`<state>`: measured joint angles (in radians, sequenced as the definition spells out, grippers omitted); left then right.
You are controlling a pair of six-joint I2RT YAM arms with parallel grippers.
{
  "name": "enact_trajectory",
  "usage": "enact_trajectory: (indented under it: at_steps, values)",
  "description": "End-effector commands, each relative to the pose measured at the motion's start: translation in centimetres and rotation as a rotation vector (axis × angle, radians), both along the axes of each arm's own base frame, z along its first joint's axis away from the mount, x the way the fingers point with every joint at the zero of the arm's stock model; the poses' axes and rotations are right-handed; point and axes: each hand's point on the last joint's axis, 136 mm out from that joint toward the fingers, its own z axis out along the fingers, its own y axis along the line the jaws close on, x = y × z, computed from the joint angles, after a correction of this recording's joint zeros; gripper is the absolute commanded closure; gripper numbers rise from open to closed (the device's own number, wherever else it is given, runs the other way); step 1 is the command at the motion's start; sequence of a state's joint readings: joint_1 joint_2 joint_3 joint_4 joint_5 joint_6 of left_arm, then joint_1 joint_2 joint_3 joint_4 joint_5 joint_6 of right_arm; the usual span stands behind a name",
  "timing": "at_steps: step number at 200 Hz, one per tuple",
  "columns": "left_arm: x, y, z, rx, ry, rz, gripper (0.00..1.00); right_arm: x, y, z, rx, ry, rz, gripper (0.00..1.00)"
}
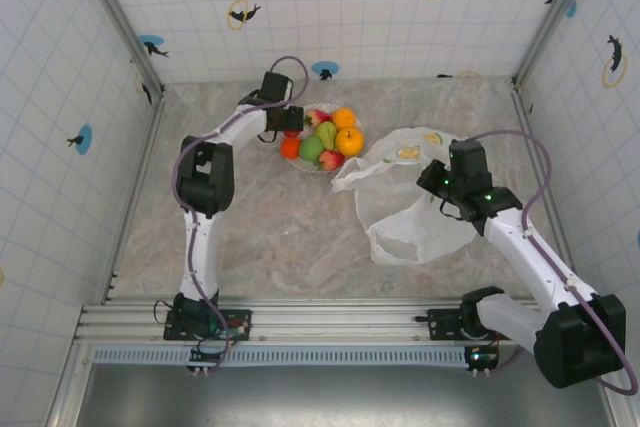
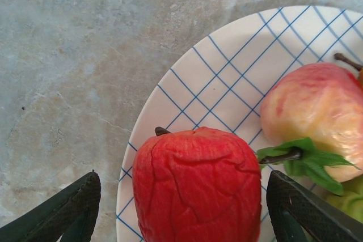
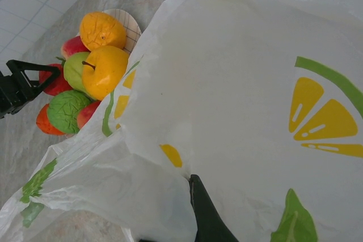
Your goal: Place the fruits into the plastic bag
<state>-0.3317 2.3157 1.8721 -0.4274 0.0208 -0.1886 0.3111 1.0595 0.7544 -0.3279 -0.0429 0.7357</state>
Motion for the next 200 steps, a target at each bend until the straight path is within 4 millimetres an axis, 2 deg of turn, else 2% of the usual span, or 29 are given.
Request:
enact_trajectory:
  at_steps: [1,6,8,12,32,67,90,127,134,136,138,163,180,200]
  values:
    - [0.6,0.6,0.0,0.036,-0.005,-0.007,0.23,0.8,0.4,2.0,0.011,-0.057,0.007,1.0]
    - [0.7,0.5,0.1,0.035,-0.008,-0.008,0.23,0.8,0.4,2.1,0.011,-0.057,0.007,1.0]
    - [0.6,0.6,-1.4,0.042,0.016,-0.008,0.23,0.7,0.4,2.0,0.009,-0.055,0.007,1.0]
    - [0.6,0.6,-2.0,0.044,0.025,-0.009,0.23,0.8,0.4,2.0,0.009,-0.057,0.006,1.0]
    - [1.0,0.4,-2.5,0.046,0.027,-0.014,0.26,0.7,0.4,2.0,0.009,-0.054,0.008,1.0]
    - [1.3,0.3,-2.9,0.045,0.028,-0.017,0.37,0.7,0.3,2.0,0.005,-0.052,0.005,1.0]
    - [1.5,0.1,-2.0,0.038,0.012,-0.019,0.43,0.6,0.4,1.8,0.004,-0.048,0.009,1.0]
    - [1.8,0.4,1.0,0.045,-0.039,-0.014,0.43,0.5,0.5,1.8,0.005,-0.051,0.009,1.0]
    - [1.7,0.5,0.9,0.054,-0.033,-0.013,0.44,0.5,0.5,1.8,0.004,-0.051,0.009,1.0]
    - [1.7,0.5,2.6,0.046,-0.061,-0.011,0.44,0.5,0.5,1.8,0.004,-0.052,0.009,1.0]
    - [1.7,0.6,3.1,0.044,-0.069,-0.011,0.44,0.5,0.4,1.8,0.004,-0.052,0.008,1.0]
    - [1.1,1.1,6.3,0.039,-0.108,0.01,0.44,0.6,0.4,1.9,0.002,-0.056,0.004,1.0]
    - [-0.3,1.8,9.1,0.018,-0.136,0.037,0.44,0.8,0.6,2.2,0.007,-0.06,0.008,1.0]
    - [-3.8,1.9,11.9,-0.057,-0.161,0.042,0.44,1.0,0.7,2.3,0.006,-0.059,0.011,1.0]
